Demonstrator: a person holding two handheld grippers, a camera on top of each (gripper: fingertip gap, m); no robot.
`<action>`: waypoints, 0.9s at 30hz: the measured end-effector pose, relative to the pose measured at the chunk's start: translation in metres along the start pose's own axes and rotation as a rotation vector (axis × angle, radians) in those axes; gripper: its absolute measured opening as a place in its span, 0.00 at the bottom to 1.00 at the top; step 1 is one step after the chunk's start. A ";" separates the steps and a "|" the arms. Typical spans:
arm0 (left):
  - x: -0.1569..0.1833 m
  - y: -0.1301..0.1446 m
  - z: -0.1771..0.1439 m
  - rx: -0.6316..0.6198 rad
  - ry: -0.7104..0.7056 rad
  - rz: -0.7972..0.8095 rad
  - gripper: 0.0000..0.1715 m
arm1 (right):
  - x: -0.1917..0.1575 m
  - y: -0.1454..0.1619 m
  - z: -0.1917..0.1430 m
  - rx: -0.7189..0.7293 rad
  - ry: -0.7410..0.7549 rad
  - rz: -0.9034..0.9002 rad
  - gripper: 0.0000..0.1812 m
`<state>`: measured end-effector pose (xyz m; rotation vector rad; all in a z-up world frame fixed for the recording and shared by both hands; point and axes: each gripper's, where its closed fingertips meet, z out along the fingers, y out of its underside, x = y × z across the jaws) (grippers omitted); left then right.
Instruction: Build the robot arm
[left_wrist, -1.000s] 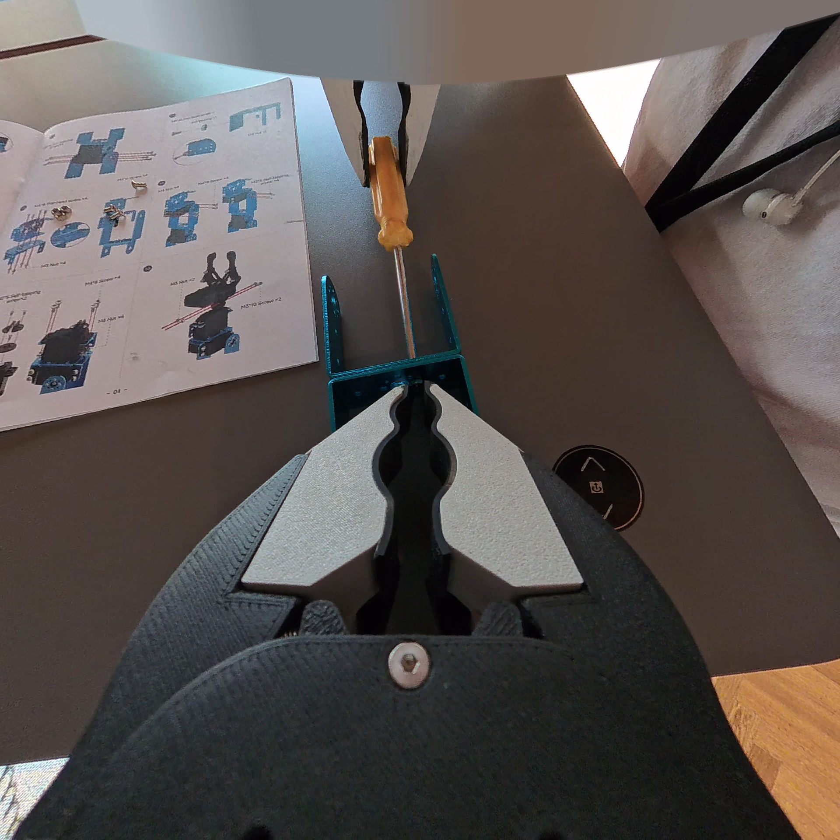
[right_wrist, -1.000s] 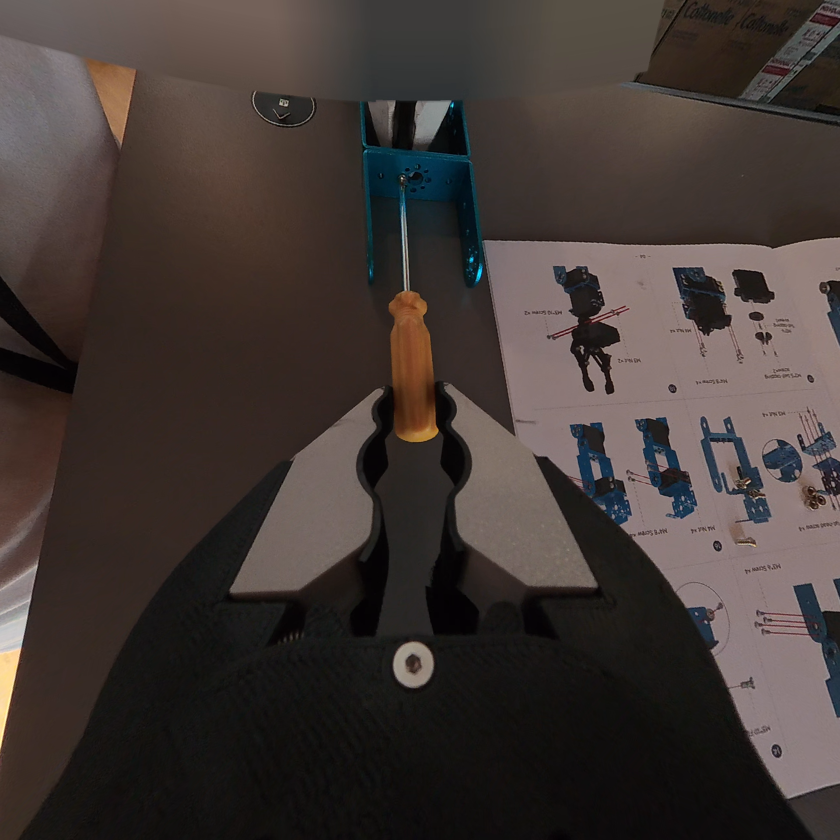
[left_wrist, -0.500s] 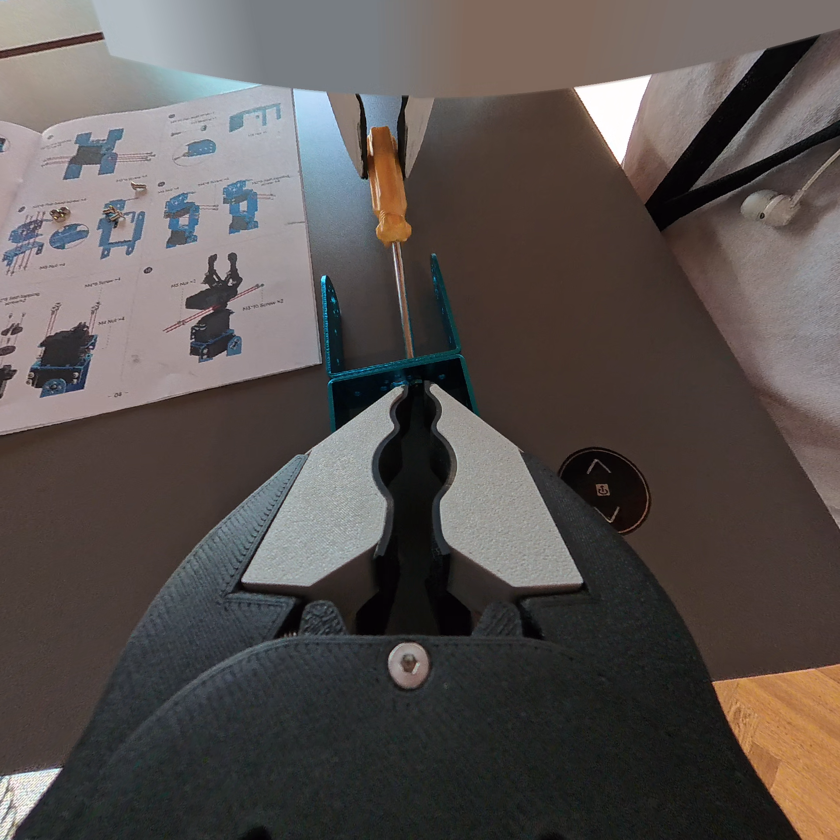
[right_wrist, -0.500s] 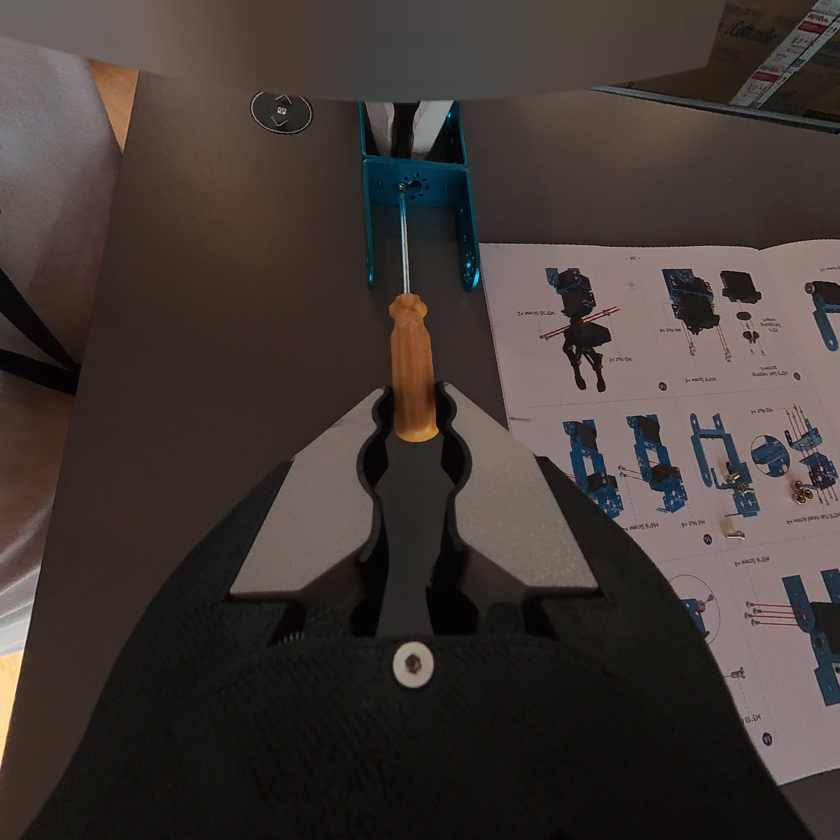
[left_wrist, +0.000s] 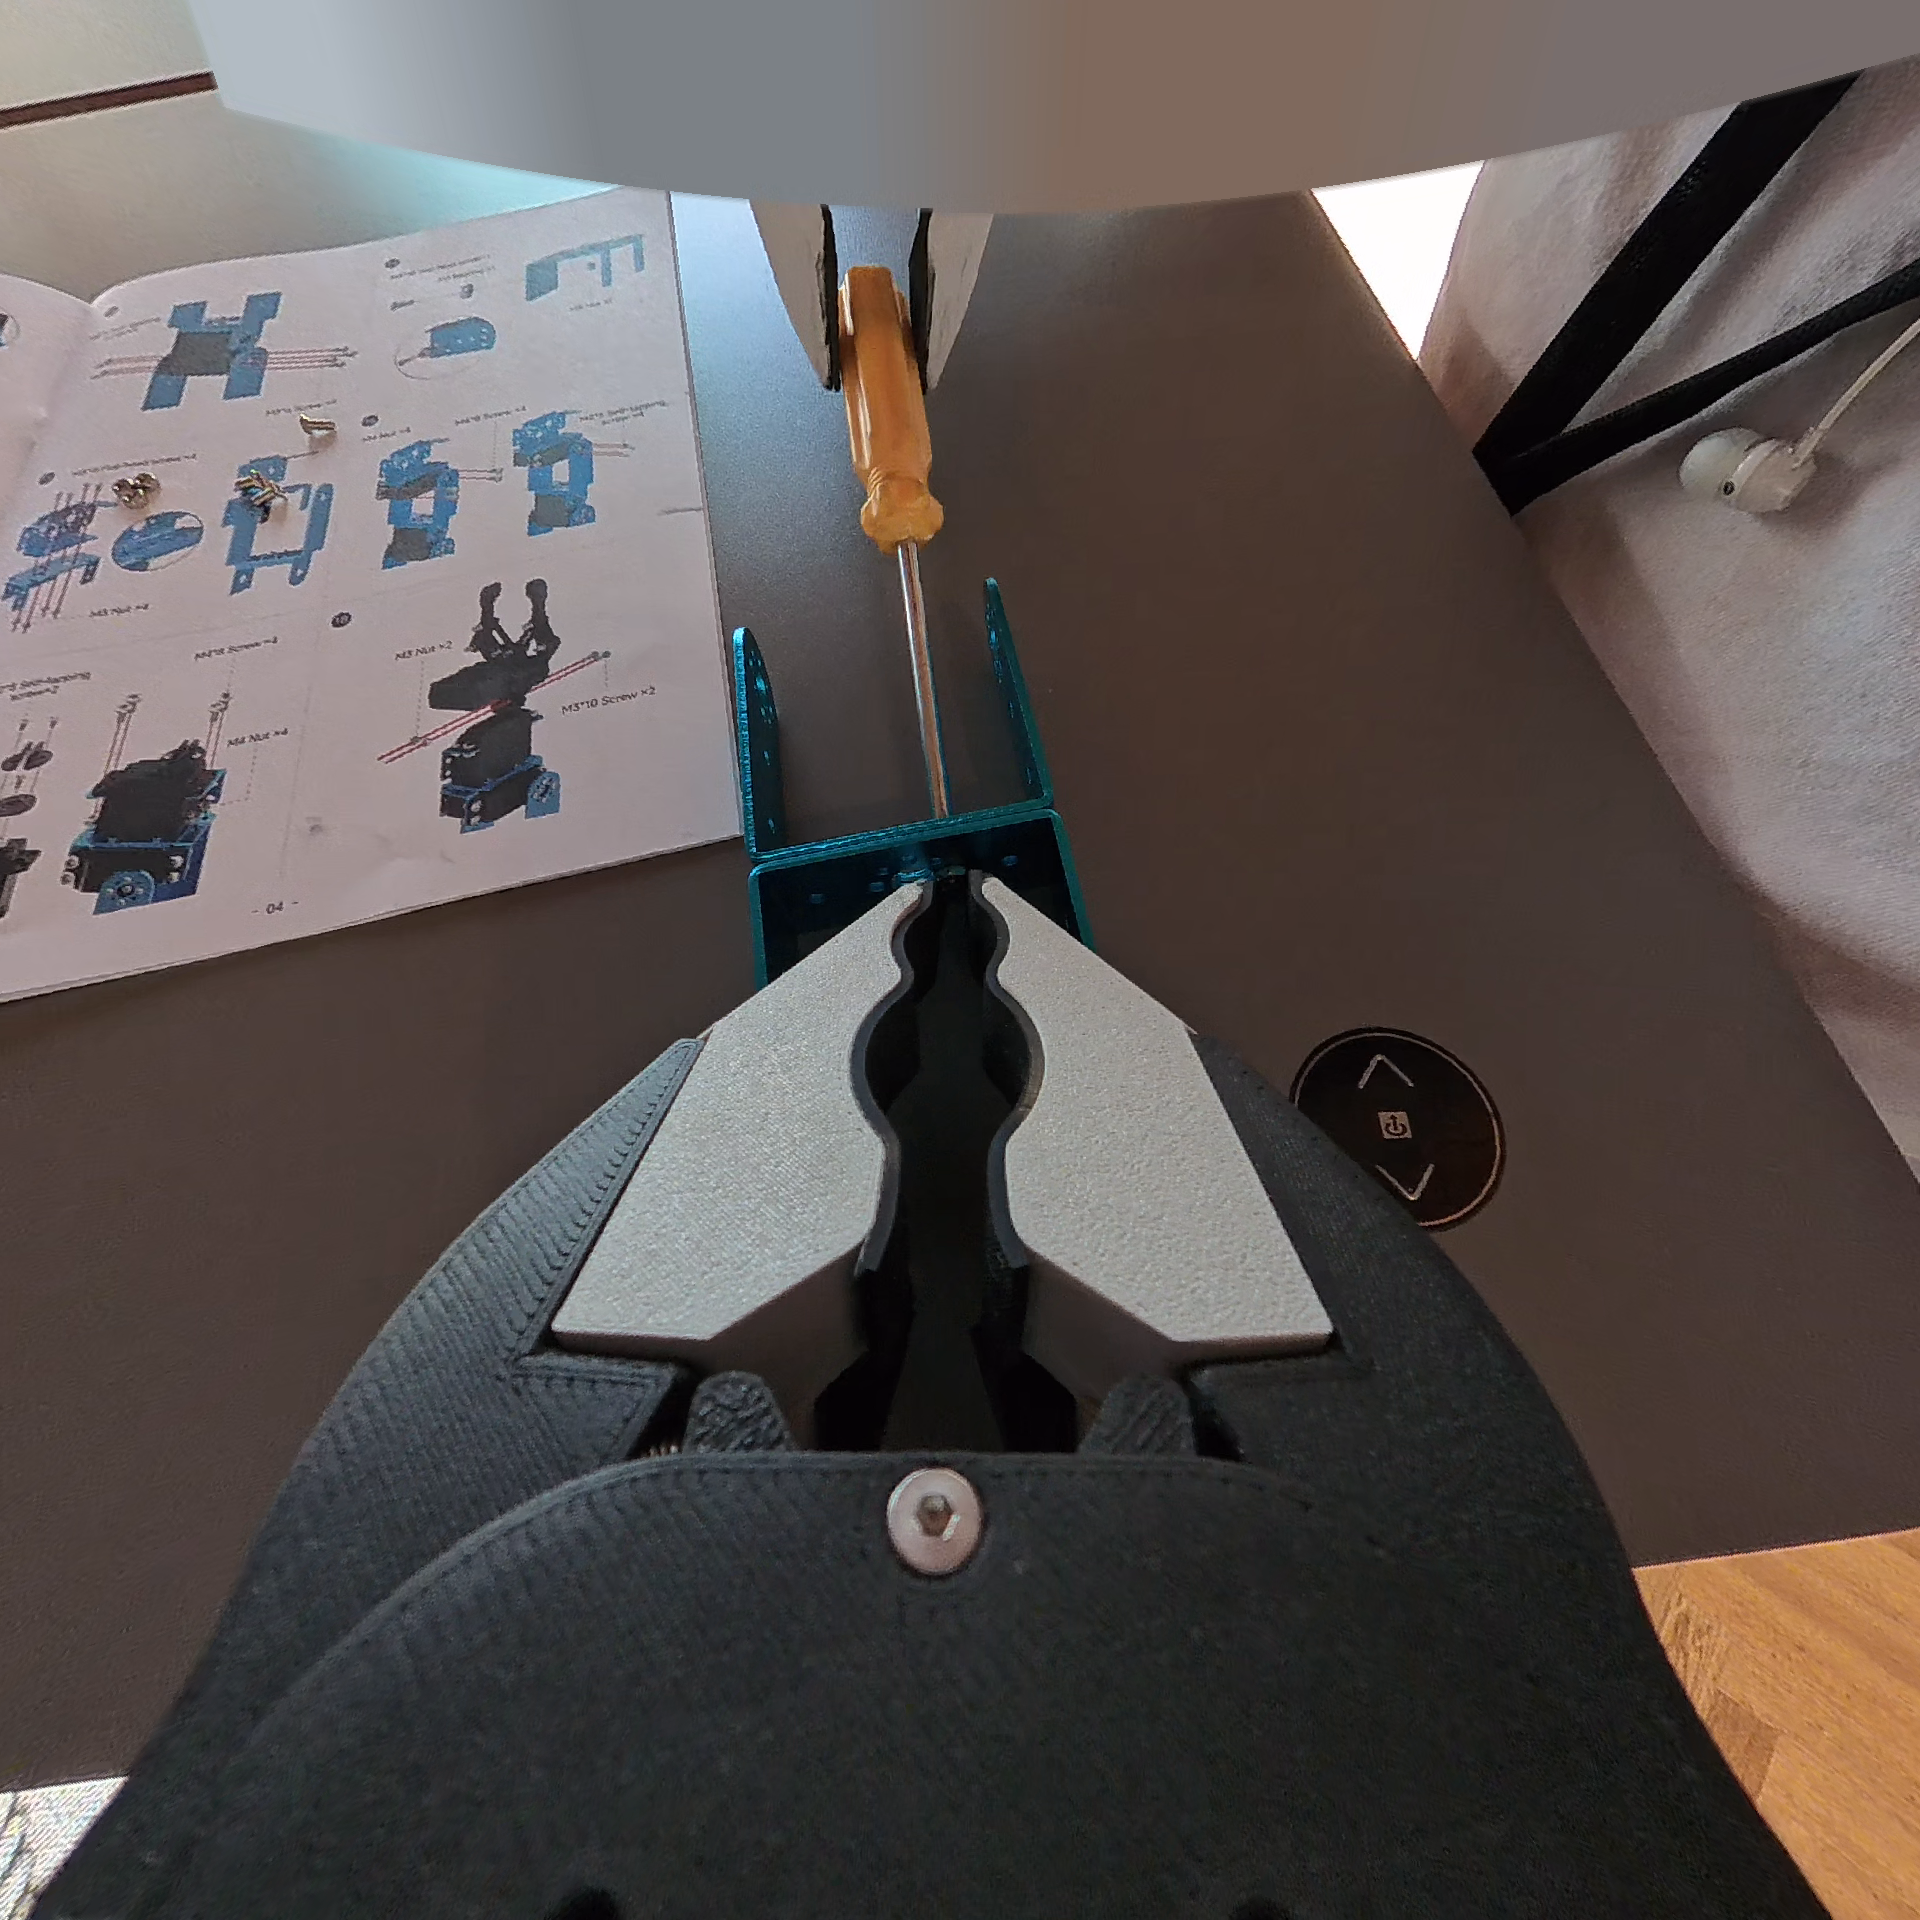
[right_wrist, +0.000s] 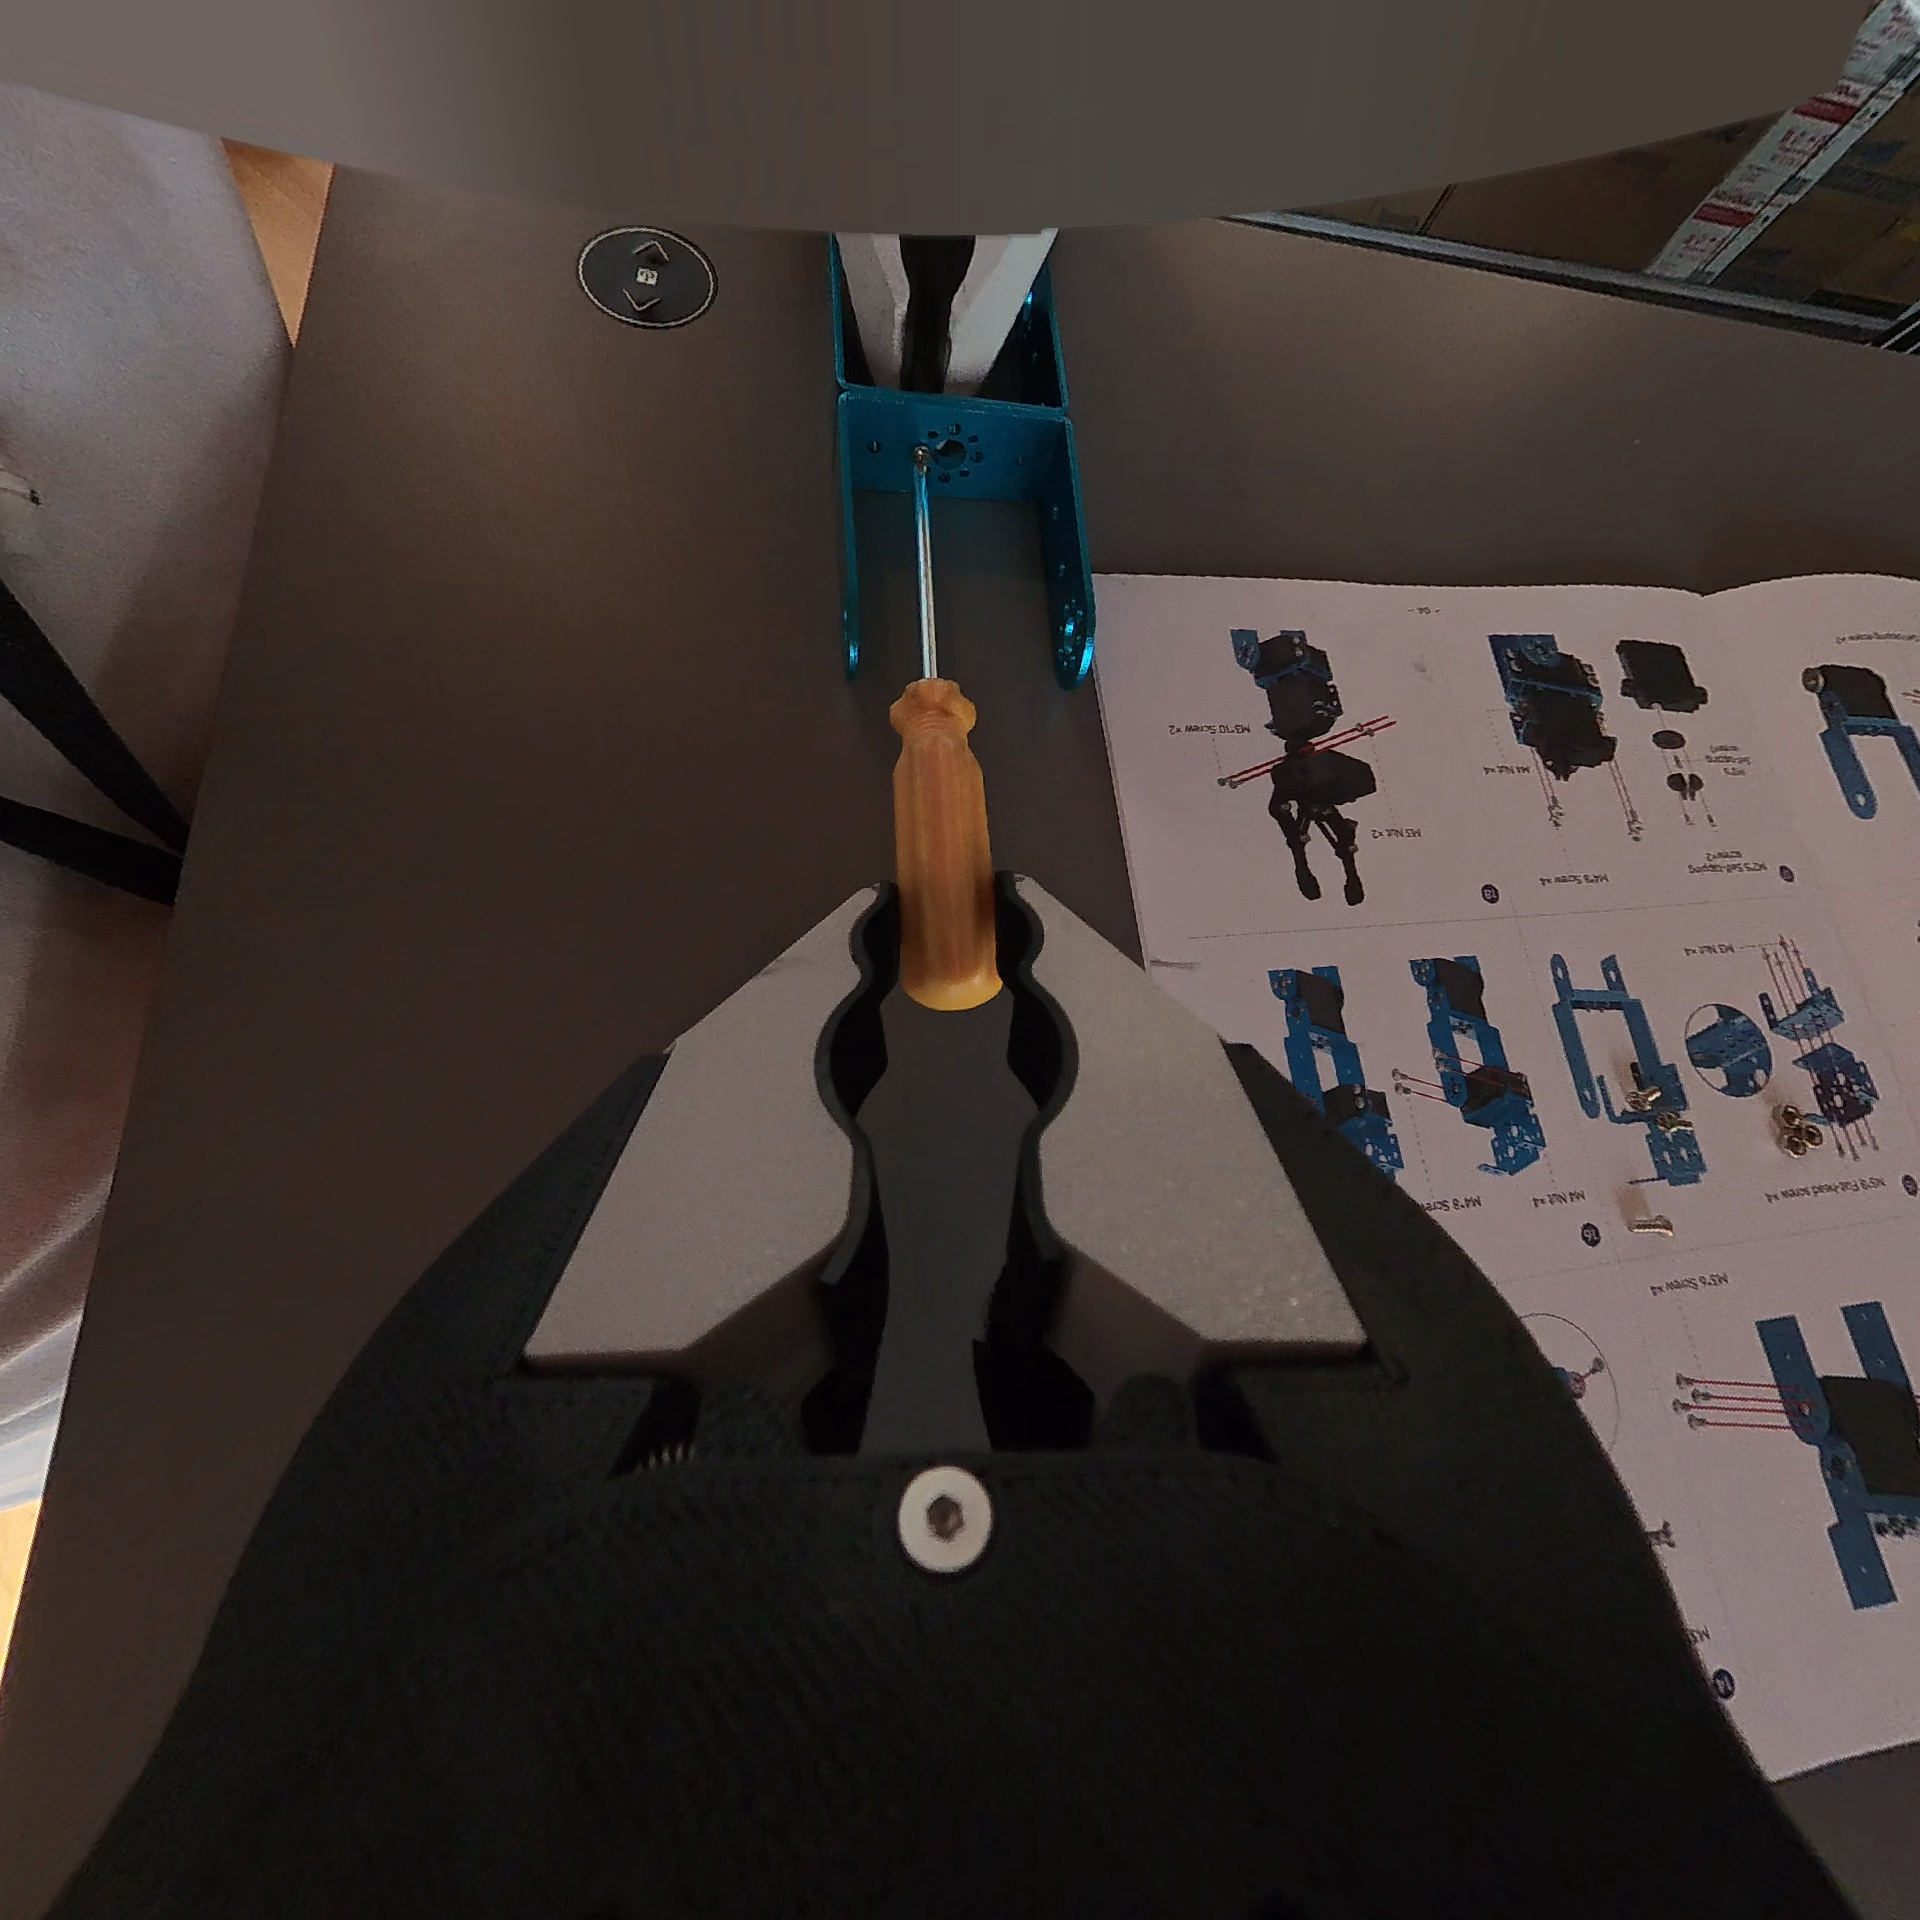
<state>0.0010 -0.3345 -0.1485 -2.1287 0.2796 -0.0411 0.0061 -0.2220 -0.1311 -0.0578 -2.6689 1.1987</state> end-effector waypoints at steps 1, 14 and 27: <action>0.000 0.000 0.000 -0.001 0.000 0.001 0.02 | 0.000 0.000 0.000 0.001 0.000 -0.001 0.10; 0.000 0.002 0.000 -0.016 0.007 0.008 0.00 | 0.003 -0.002 -0.002 0.011 0.001 -0.002 0.10; -0.007 0.000 -0.001 0.008 -0.009 -0.024 0.03 | 0.006 -0.004 -0.003 0.033 -0.002 0.019 0.10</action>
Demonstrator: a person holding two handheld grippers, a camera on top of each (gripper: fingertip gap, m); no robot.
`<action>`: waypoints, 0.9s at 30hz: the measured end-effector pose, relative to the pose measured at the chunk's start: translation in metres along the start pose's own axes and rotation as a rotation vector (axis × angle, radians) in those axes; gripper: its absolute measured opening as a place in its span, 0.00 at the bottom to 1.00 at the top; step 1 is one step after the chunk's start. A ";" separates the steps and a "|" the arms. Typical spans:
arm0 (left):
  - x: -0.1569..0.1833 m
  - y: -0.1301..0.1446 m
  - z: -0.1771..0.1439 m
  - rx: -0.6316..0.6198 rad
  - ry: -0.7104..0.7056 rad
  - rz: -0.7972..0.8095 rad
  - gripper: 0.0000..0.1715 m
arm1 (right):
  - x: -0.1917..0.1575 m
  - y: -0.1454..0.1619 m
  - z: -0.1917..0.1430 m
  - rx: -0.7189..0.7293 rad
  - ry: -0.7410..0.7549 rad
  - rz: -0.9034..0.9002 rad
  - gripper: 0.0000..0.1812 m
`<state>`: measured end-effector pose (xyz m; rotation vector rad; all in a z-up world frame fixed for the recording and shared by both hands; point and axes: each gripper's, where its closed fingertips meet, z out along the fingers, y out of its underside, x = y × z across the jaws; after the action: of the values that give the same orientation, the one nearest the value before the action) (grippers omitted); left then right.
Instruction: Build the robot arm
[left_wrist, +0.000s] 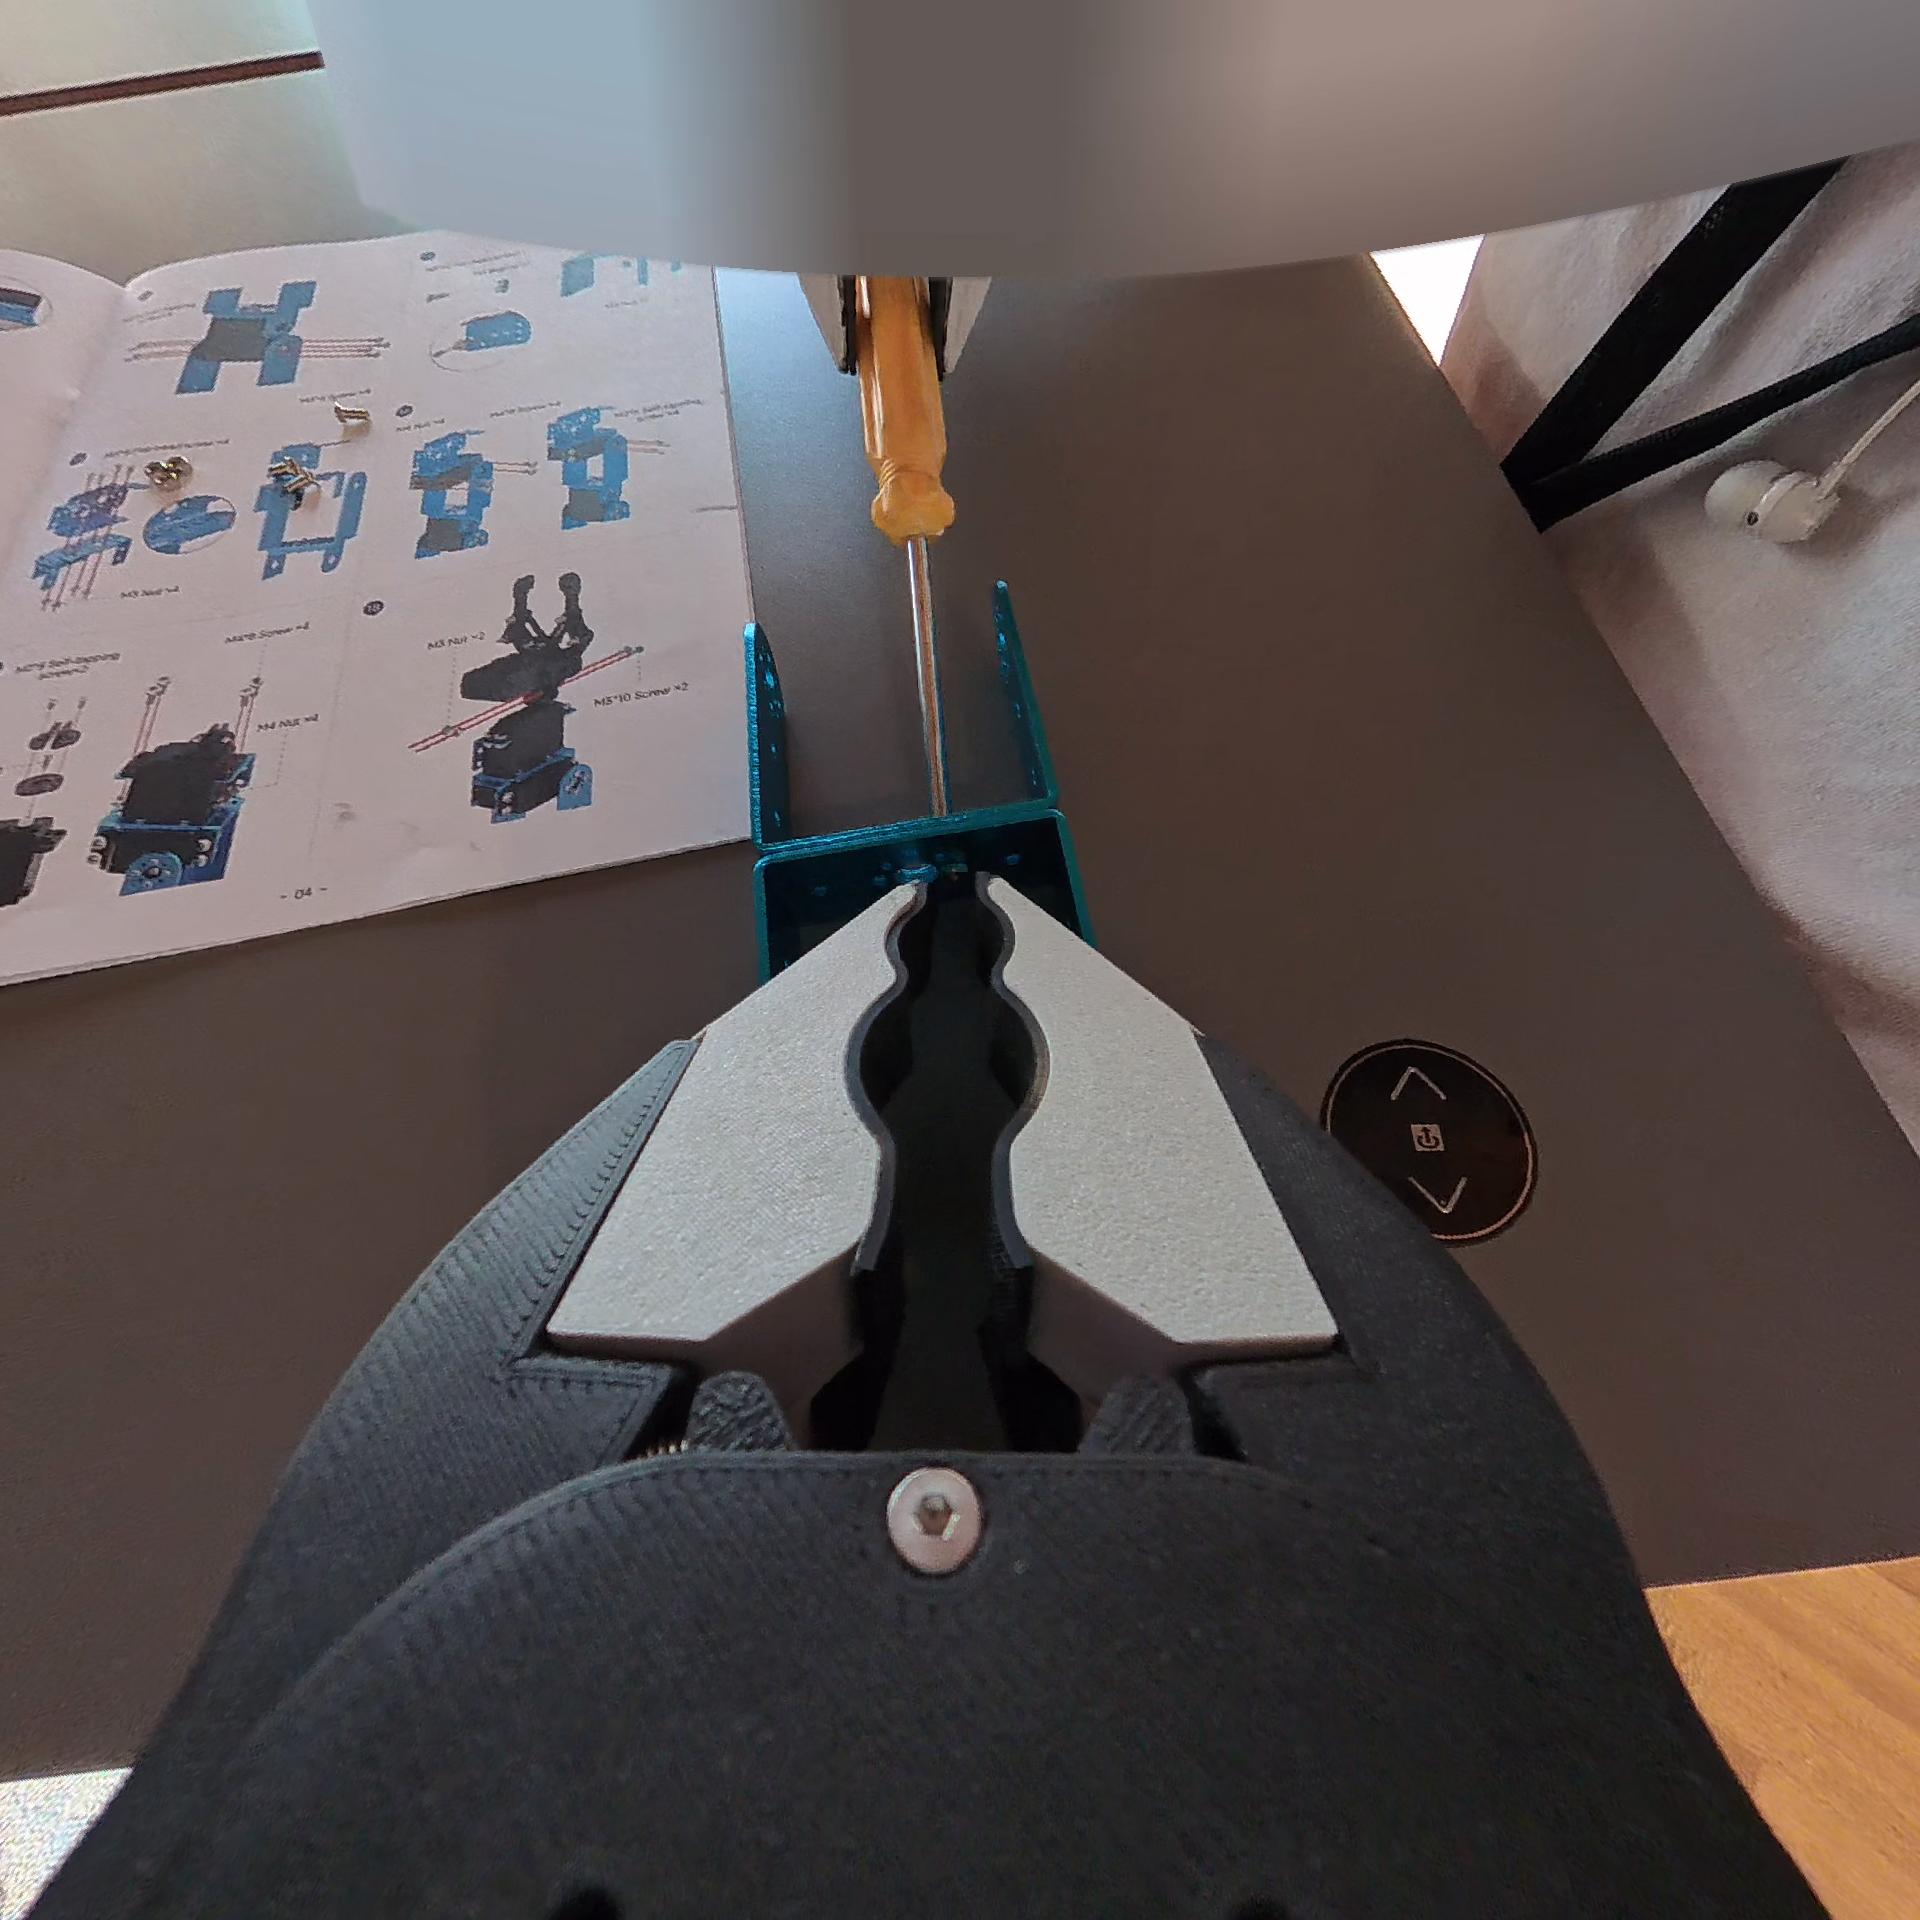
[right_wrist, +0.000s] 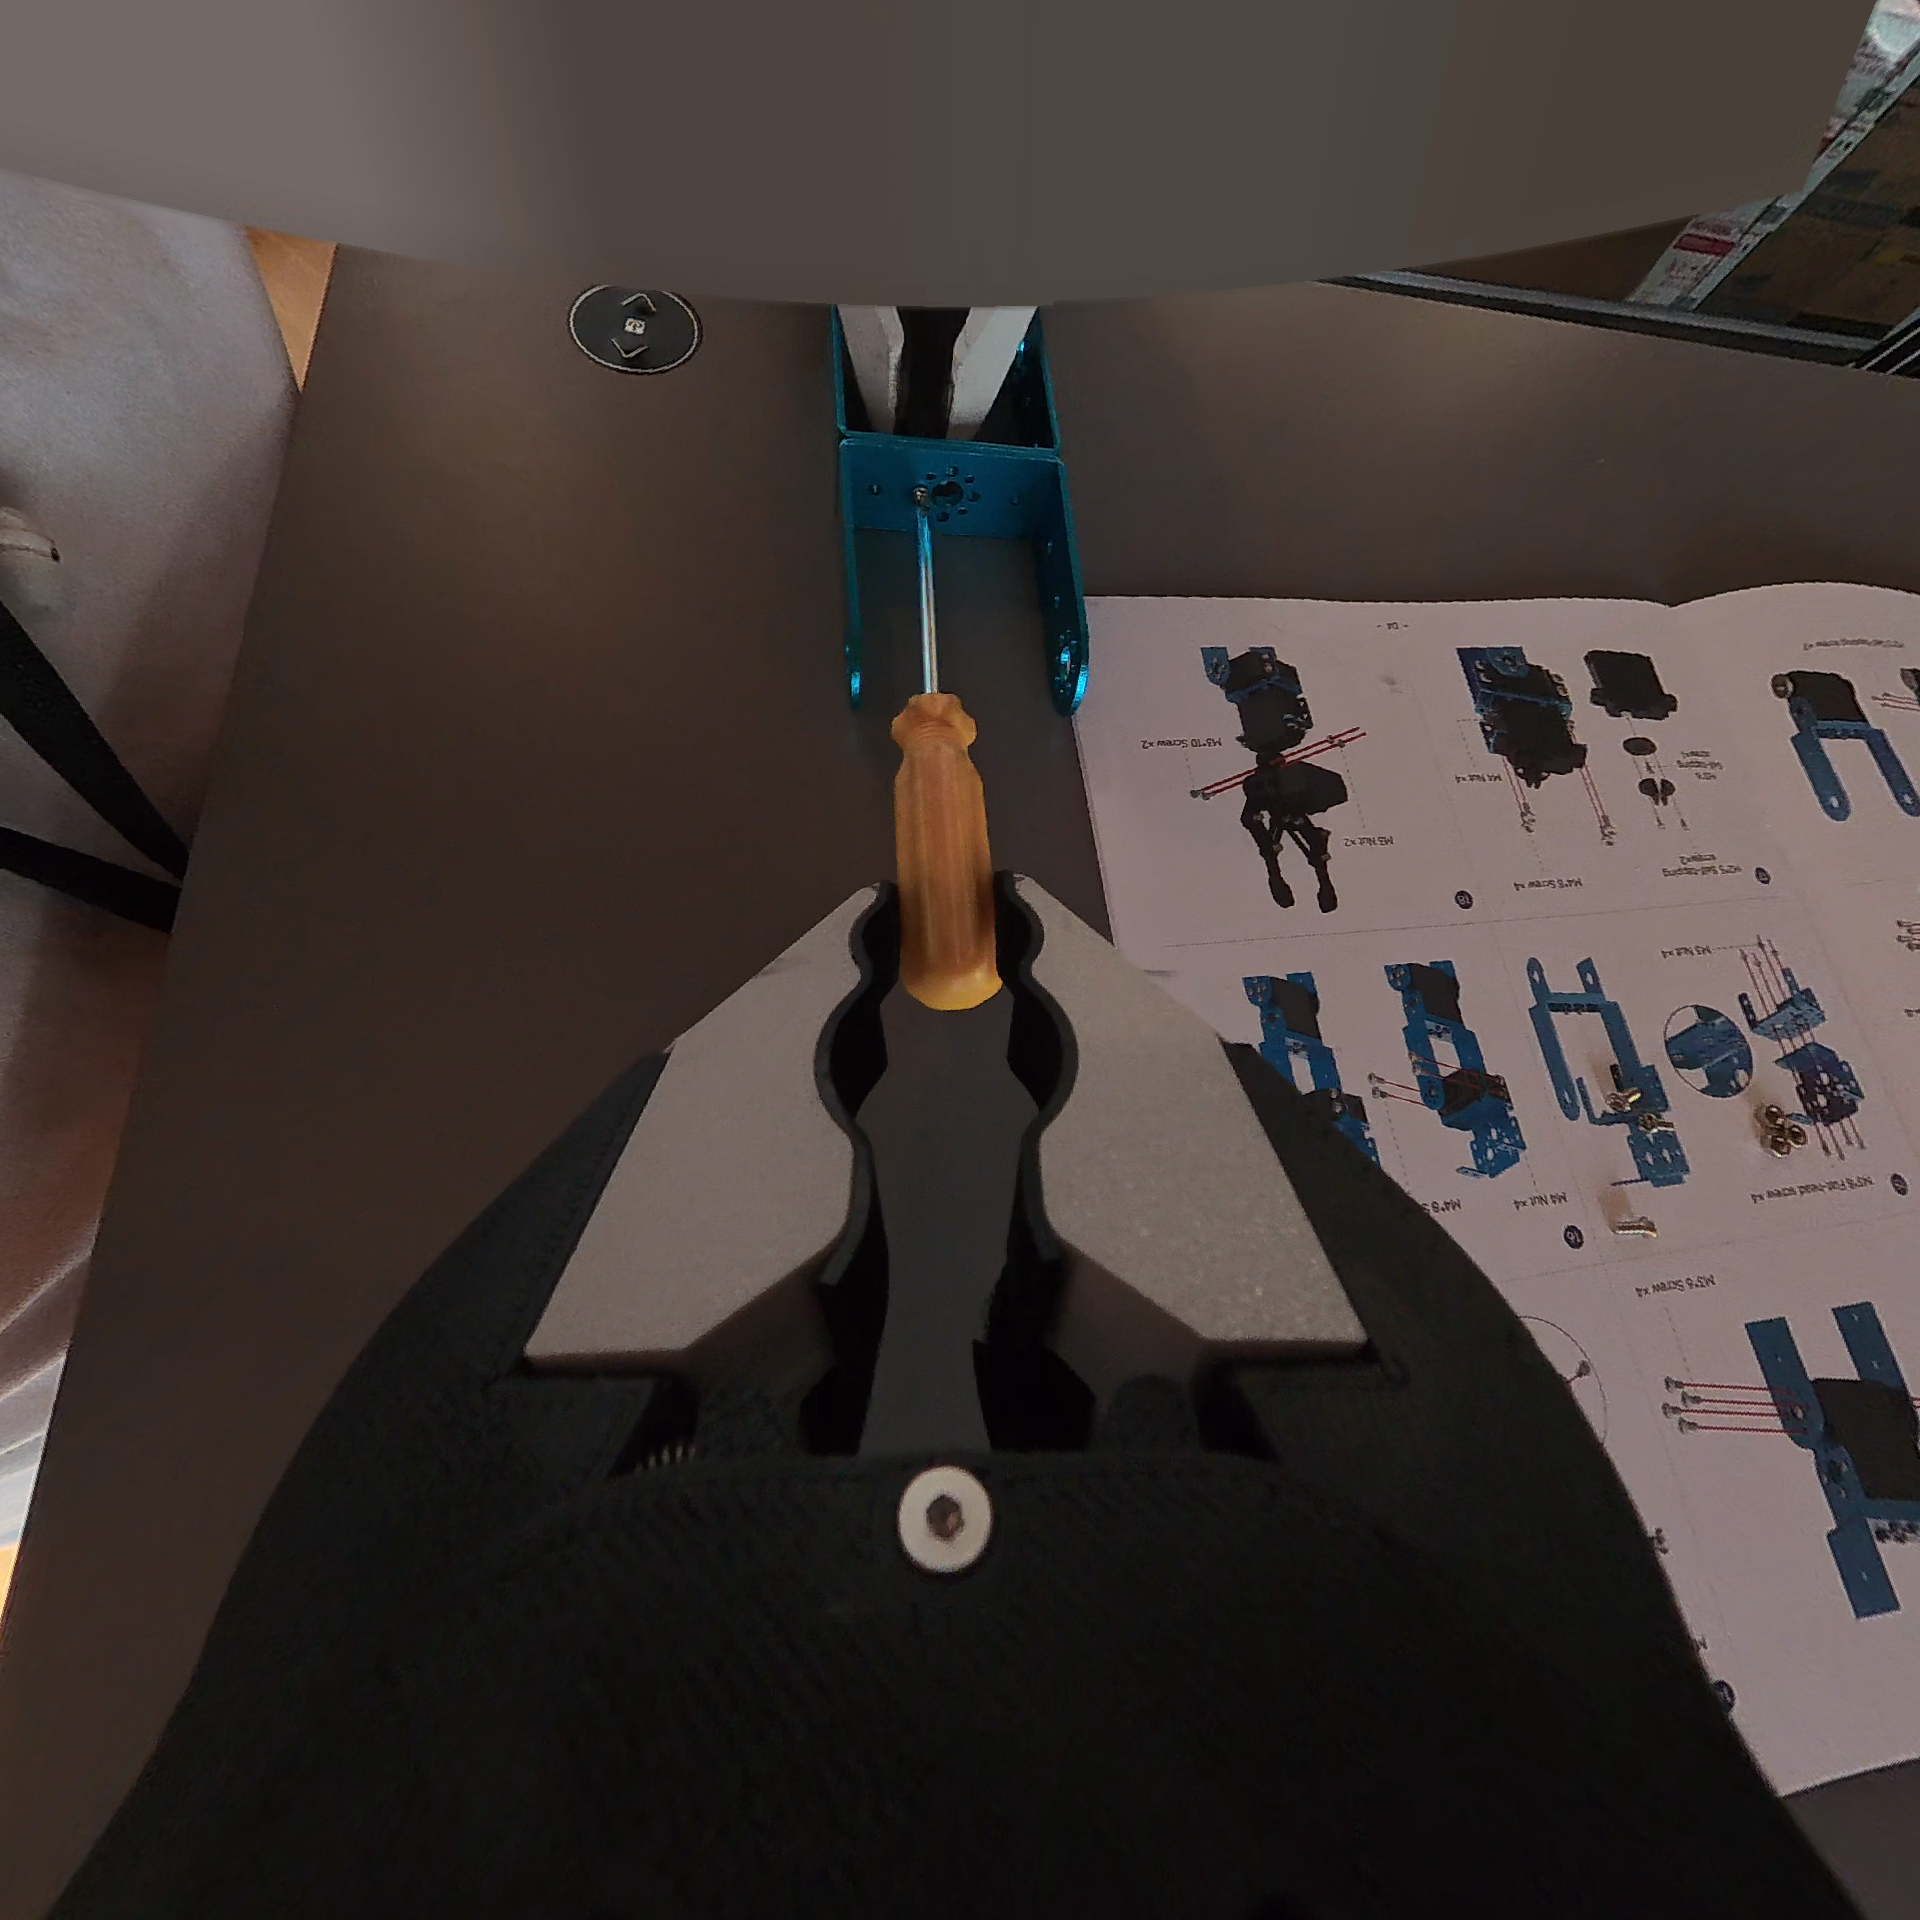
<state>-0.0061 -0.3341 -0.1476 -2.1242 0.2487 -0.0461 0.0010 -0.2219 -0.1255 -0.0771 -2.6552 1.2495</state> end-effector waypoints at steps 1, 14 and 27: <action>0.000 0.000 0.000 -0.004 0.003 -0.002 0.03 | 0.000 0.000 0.000 0.003 -0.002 0.004 0.10; -0.001 -0.002 0.001 -0.037 0.024 0.036 0.03 | 0.002 0.000 0.000 0.027 -0.011 0.021 0.10; -0.001 -0.002 0.002 -0.031 0.043 0.019 0.02 | -0.001 0.001 -0.003 0.068 -0.016 0.041 0.10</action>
<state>-0.0062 -0.3310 -0.1472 -2.1535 0.2966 -0.0778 0.0027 -0.2192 -0.1242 -0.1125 -2.6350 1.3574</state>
